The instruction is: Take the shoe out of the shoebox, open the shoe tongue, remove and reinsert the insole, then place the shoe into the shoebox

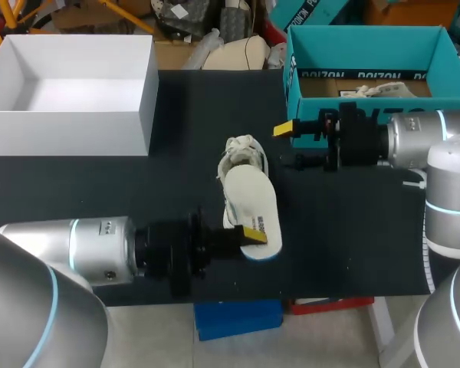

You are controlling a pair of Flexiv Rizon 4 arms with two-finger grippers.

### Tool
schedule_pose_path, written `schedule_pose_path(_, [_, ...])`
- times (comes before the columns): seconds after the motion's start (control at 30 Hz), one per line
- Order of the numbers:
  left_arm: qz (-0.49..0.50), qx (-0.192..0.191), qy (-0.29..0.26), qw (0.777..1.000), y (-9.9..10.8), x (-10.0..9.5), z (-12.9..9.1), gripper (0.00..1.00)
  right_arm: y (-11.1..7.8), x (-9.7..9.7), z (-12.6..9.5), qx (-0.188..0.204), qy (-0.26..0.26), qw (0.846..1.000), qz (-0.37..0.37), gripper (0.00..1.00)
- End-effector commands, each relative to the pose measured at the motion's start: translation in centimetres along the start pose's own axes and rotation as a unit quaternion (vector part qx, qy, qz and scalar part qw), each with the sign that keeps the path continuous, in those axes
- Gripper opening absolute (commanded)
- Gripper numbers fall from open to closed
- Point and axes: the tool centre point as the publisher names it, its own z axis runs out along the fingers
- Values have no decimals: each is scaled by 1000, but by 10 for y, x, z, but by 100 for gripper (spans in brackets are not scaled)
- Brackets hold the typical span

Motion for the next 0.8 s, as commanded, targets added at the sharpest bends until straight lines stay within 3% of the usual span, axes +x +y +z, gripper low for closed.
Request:
schedule_pose_path(0.03, [5,-12,-1,1000,-7,0,0,0,-1,0,2,-1,-1,1000,0,100])
schedule_pose_path(0.17, [5,-12,-1,1000,-7,0,0,0,-1,0,2,-1,-1,1000,0,100])
schedule_pose_path(0.37, [94,-7,-62,994,-11,28,-4,0,-1,0,2,-1,-1,1000,0,100])
schedule_pose_path(0.53, [154,-9,-78,985,2,43,-6,0,-1,0,2,-1,-1,1000,0,100])
schedule_pose_path(0.8, [184,3,-73,980,33,43,4,0,-1,0,2,-1,-1,1000,0,100])
